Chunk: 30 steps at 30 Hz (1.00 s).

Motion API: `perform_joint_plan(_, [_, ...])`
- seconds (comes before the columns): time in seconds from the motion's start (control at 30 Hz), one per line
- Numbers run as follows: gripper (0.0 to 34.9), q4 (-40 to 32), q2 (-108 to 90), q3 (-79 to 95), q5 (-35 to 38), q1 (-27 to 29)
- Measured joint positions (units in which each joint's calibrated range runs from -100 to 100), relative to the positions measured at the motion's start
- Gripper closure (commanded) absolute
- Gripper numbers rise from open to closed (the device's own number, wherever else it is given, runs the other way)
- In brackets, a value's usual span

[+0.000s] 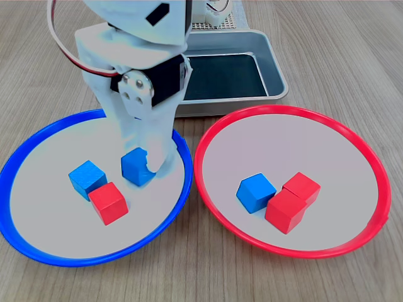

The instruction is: Relocate any misplaced blocks to their matching dishes.

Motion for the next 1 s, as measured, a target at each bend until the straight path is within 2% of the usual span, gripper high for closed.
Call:
perform_joint_plan(0.17, [24.2, 0.49, 0.0, -0.73, 0.0, 0.0])
perform_joint_plan(0.63, [24.3, 1.47, 0.0, -4.45, -0.73, -1.5])
perform_joint_plan(1.0, [23.9, -4.73, 0.0, -4.81, 1.17, 1.06])
